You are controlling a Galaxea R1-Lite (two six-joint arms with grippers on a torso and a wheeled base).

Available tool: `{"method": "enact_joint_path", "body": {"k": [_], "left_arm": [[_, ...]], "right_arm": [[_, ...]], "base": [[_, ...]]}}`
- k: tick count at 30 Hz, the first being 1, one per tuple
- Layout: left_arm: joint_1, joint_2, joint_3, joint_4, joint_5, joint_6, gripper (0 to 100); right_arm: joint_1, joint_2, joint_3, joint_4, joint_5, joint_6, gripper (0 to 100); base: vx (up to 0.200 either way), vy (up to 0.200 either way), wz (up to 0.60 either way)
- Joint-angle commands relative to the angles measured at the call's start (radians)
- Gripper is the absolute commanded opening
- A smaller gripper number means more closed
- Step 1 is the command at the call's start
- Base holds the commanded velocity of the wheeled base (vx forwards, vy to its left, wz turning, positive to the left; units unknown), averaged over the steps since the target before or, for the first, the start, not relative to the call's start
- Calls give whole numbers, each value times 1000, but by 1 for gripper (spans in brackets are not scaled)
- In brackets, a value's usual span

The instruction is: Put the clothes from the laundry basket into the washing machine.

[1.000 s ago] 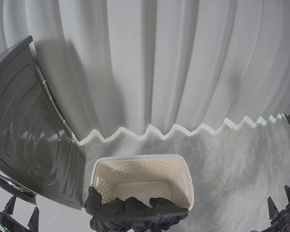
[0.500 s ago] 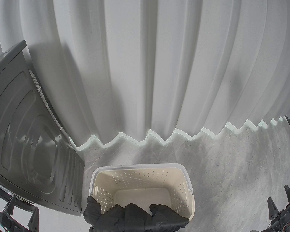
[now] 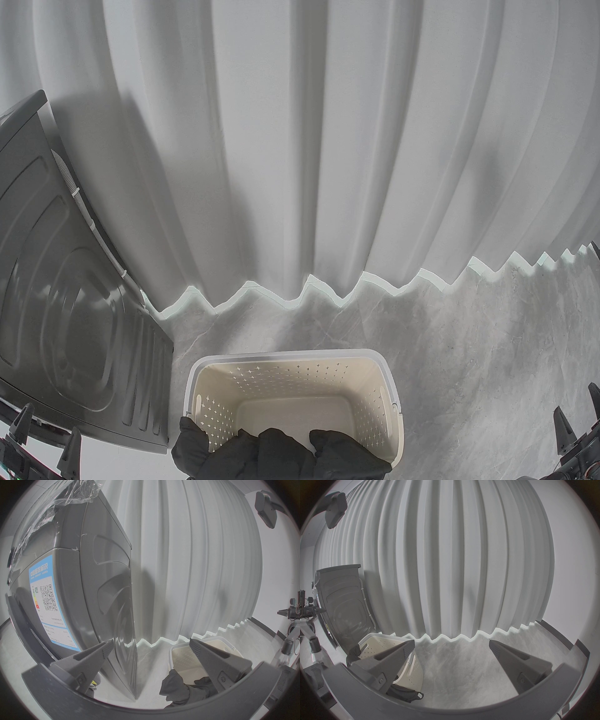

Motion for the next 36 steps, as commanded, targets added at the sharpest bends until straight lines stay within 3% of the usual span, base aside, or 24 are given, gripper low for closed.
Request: {"method": "enact_joint_path", "body": {"k": [1, 36], "left_arm": [[0, -16, 16, 0, 0, -1, 100], [0, -16, 18, 0, 0, -1, 100]], "right_arm": [[0, -16, 18, 0, 0, 0, 100], [0, -16, 18, 0, 0, 0, 100]], "base": [[200, 0, 0], [11, 0, 0]]}}
